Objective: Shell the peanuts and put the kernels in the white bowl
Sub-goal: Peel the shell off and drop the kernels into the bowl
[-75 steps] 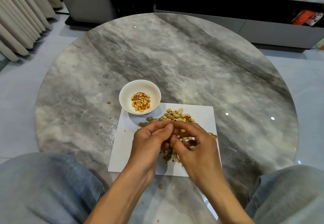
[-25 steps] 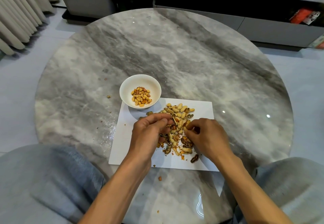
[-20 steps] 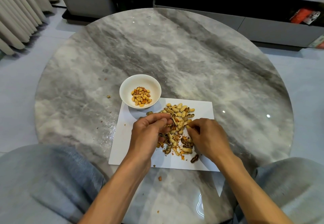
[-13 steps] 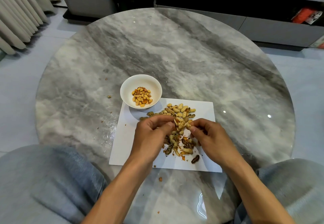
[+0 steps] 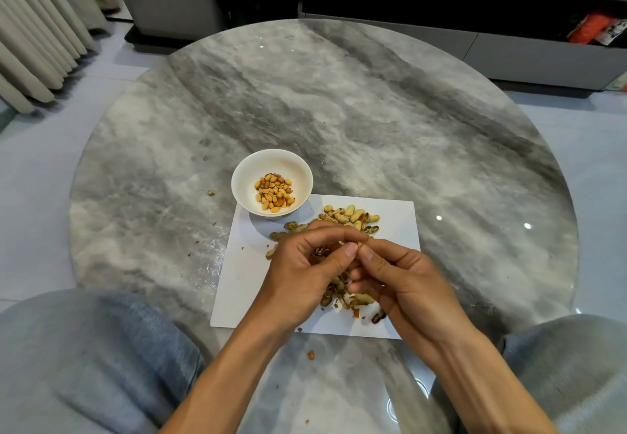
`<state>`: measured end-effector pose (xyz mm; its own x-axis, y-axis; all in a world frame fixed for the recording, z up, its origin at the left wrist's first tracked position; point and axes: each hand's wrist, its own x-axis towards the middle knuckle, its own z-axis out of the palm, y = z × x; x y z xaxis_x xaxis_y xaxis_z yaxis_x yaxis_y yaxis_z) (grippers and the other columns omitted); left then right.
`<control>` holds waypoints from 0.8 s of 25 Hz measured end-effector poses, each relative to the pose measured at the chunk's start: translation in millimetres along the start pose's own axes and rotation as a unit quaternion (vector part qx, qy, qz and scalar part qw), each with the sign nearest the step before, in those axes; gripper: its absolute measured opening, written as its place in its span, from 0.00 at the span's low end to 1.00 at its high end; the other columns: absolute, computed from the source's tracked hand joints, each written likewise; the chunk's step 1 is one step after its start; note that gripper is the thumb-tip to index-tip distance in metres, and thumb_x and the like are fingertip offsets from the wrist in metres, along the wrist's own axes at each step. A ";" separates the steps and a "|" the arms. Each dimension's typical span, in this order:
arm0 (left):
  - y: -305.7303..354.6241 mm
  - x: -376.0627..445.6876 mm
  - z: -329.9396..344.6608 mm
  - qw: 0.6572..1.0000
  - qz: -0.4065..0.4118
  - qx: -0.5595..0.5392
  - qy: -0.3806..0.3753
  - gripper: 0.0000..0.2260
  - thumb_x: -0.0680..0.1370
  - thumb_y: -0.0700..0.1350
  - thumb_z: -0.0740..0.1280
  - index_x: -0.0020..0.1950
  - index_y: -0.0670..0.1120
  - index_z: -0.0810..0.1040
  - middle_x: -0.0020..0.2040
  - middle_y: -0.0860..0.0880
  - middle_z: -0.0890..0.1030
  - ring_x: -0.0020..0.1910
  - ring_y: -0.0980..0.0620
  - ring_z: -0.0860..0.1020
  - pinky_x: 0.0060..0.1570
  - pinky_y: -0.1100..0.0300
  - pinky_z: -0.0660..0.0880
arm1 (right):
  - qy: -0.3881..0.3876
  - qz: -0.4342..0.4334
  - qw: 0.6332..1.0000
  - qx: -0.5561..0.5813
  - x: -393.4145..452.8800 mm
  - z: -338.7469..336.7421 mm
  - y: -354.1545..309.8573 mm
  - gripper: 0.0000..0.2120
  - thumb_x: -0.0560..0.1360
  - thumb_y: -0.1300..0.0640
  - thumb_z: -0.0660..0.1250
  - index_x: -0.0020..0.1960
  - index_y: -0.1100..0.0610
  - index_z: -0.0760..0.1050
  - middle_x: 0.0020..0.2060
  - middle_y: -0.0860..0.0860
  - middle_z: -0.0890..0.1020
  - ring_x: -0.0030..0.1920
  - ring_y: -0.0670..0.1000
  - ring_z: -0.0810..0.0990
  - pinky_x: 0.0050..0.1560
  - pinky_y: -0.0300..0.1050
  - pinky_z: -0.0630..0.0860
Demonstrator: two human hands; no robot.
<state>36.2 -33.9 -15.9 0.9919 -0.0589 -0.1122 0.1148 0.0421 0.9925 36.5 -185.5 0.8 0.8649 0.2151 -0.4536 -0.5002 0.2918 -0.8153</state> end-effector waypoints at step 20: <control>-0.5 -8.3 25.7 0.987 -0.045 -0.138 0.068 0.13 0.75 0.46 0.69 0.60 0.49 0.82 0.55 0.53 0.85 0.57 0.55 0.82 0.56 0.60 0.79 | 0.089 -0.088 0.991 -0.052 4.6 20.5 6.1 0.09 0.72 0.59 0.71 0.51 0.56 0.86 0.46 0.55 0.87 0.49 0.56 0.86 0.48 0.44 0.82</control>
<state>26.5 -59.0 -14.2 0.9730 0.0580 -0.2233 0.1944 0.3150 0.9290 36.6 -163.6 1.1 0.9368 -0.0008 -0.3499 -0.3420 0.2099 -0.9160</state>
